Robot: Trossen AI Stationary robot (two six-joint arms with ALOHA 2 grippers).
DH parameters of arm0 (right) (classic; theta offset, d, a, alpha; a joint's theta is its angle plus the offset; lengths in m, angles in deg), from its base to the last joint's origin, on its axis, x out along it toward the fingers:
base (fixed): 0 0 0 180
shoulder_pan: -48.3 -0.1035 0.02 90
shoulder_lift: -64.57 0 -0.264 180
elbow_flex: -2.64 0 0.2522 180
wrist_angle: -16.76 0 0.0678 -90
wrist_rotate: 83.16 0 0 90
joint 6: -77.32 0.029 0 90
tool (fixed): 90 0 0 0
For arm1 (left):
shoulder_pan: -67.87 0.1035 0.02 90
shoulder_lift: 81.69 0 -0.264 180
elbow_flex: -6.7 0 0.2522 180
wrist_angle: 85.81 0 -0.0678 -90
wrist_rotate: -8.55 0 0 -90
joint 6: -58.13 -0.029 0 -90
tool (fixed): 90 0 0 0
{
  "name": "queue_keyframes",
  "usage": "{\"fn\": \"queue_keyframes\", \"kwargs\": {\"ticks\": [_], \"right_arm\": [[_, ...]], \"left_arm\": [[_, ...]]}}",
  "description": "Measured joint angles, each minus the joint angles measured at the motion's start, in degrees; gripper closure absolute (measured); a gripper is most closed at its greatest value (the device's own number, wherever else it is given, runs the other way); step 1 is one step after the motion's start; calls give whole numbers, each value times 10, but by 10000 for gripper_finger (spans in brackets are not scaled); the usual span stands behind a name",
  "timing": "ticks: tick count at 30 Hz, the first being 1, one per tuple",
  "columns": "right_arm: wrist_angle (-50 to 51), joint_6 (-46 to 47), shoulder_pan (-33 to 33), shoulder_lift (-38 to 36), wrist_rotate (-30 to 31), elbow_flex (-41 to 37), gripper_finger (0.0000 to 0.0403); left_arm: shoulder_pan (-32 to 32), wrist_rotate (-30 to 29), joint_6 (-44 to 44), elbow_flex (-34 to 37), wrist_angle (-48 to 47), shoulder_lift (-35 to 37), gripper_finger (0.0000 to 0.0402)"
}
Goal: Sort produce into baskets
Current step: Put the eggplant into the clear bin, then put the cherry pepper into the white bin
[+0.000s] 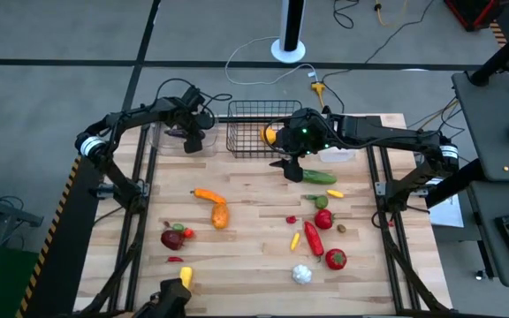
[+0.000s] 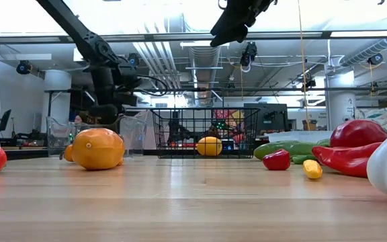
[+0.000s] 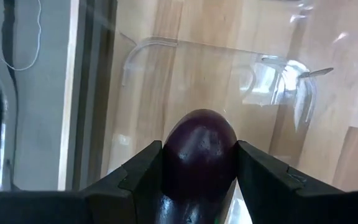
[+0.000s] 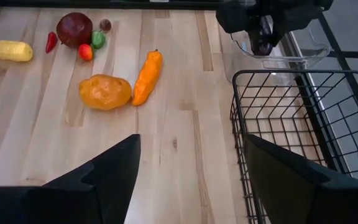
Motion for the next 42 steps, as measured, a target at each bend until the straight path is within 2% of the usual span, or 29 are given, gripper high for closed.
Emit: {"fn": "queue_keyframes", "kwargs": {"ticks": [11,16,24,29,36,42], "right_arm": [[1,-1,0,0,-2,0,120],[1,-2,0,0,-2,0,112],[1,1,0,0,-2,0,101],[0,2,0,0,-2,0,99],[-6,8,0,0,0,0,107],[-7,30,-1,0,0,-1,113]], "left_arm": [[0,-4,27,0,5,-8,226],[0,-58,47,0,18,-8,202],[-1,-61,73,-1,19,-7,179],[-9,-62,130,-23,11,10,178],[-38,-57,210,-19,7,95,178],[-116,-54,316,49,60,228,178]]}}
